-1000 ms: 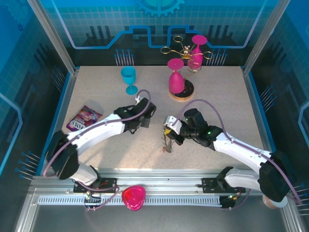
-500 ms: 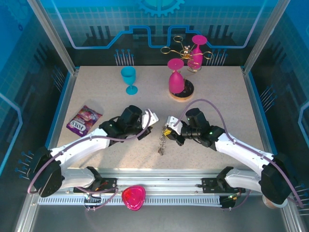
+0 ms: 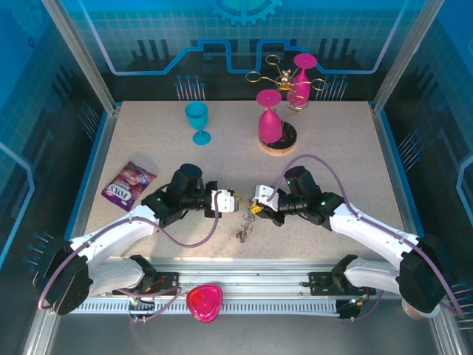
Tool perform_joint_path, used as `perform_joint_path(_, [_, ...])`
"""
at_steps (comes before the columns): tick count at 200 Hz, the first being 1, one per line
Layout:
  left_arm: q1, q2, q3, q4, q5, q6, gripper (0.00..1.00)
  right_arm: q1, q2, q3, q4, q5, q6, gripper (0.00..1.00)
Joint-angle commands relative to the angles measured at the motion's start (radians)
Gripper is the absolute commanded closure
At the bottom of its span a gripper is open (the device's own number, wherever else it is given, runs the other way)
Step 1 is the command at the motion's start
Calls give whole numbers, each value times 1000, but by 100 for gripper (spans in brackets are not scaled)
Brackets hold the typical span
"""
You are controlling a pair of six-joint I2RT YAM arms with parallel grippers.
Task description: Put the keys on the keyring
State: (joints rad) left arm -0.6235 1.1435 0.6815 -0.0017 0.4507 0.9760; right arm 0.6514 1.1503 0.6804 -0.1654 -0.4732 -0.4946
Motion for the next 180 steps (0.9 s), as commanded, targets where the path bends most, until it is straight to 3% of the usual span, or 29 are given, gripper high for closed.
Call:
perform_joint_path(1, [5,-1,-17,24,102,108,100,-6,4,47,-30,-50,-64,100])
perform_joint_path(80, [-35,9,-24,5,106,157,100,-6,71,102,-54,-132,-72,100])
perform_joint_path(180, [-59,12,-26,-22,66,204,100,-6,66,98,-27,-106,-61,100])
